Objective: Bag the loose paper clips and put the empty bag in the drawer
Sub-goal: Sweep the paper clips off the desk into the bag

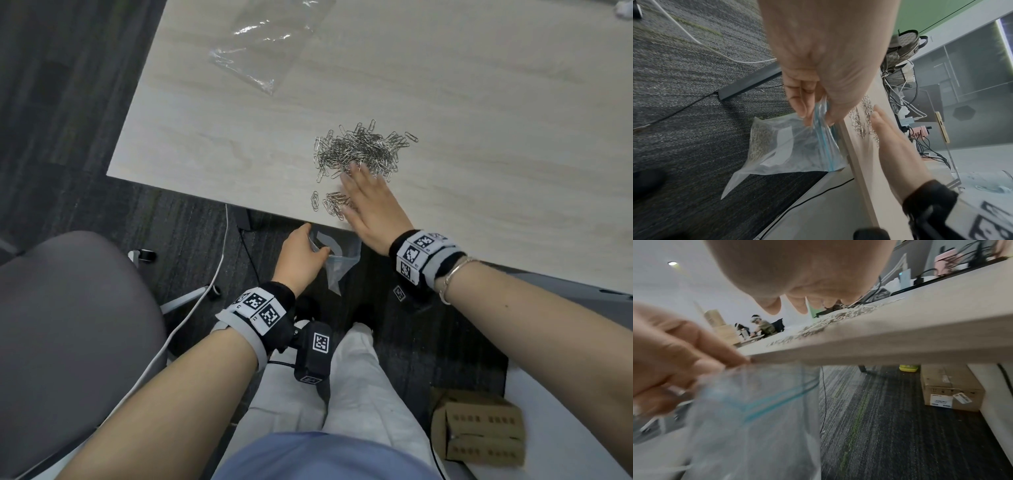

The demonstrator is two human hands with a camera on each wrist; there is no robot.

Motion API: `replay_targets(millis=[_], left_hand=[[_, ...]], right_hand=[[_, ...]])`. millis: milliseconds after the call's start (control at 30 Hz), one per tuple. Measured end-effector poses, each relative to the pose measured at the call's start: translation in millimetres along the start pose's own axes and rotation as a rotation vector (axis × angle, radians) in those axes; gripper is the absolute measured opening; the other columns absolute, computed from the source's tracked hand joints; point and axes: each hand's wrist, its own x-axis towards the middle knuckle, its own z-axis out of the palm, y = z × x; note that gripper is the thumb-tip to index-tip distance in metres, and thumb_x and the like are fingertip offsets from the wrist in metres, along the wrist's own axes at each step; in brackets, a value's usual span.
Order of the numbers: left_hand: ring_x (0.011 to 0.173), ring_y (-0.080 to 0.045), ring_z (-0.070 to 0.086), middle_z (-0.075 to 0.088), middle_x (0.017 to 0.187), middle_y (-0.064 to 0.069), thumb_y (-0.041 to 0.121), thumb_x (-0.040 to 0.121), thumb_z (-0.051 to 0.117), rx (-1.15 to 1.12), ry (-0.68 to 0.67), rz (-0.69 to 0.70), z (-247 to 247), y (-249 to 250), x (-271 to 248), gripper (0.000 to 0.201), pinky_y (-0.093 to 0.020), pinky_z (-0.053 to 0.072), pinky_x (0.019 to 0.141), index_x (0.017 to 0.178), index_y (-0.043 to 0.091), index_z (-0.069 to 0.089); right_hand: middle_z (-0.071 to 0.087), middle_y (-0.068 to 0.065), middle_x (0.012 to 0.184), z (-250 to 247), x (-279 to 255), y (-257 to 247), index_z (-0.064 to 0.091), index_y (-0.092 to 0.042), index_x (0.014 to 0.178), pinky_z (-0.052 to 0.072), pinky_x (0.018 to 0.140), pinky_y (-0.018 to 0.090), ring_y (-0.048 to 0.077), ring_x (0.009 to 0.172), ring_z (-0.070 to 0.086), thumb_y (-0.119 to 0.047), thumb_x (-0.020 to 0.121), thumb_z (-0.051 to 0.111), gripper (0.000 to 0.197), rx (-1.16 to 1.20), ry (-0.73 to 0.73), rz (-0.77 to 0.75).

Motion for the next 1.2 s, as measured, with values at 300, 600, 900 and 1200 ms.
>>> replay_targets(millis=[300, 600, 900, 1200], left_hand=[[0.119, -0.022, 0.055, 0.058, 0.128, -0.011, 0.008, 0.085, 0.061, -0.035, 0.01, -0.004, -0.3, 1.1, -1.2, 0.044, -0.025, 0.041, 0.094, 0.127, 0.006, 0.05], [0.13, -0.026, 0.046, 0.048, 0.14, -0.014, 0.013, 0.086, 0.062, -0.011, 0.004, -0.041, 2.7, -0.1, 0.5, 0.059, -0.036, 0.038, 0.109, 0.138, 0.003, 0.038], [0.133, -0.026, 0.042, 0.045, 0.143, -0.017, 0.015, 0.085, 0.063, 0.007, -0.01, -0.052, 11.9, 5.5, -1.0, 0.064, -0.039, 0.036, 0.111, 0.14, 0.001, 0.034], [0.109, -0.028, 0.058, 0.062, 0.116, -0.016, 0.012, 0.085, 0.062, 0.005, 0.039, -0.04, 13.3, 11.1, -4.3, 0.041, -0.025, 0.04, 0.087, 0.122, -0.002, 0.05]], right_hand=[[-0.003, 0.009, 0.158, -1.4, 13.4, 9.9, 0.002, -0.012, 0.149, -0.003, 0.118, 0.036, 0.023, 0.146, -0.007, -0.04, 0.099, 0.025, 0.062, 0.01, -0.047, 0.075], [-0.007, 0.006, 0.158, 10.9, -23.3, 5.1, -0.001, -0.015, 0.149, -0.008, 0.117, 0.033, 0.017, 0.145, -0.011, -0.037, 0.1, 0.025, 0.06, 0.088, 0.025, 0.059], [-0.002, 0.007, 0.158, 23.6, -41.5, 9.0, 0.002, -0.012, 0.149, -0.005, 0.118, 0.034, 0.018, 0.146, -0.005, -0.032, 0.099, 0.026, 0.059, 0.022, -0.06, 0.04], [0.01, 0.009, 0.158, 35.4, -76.2, -16.5, 0.012, -0.01, 0.149, -0.004, 0.117, 0.033, 0.019, 0.146, 0.002, -0.038, 0.092, 0.013, 0.063, 0.05, -0.128, -0.142]])
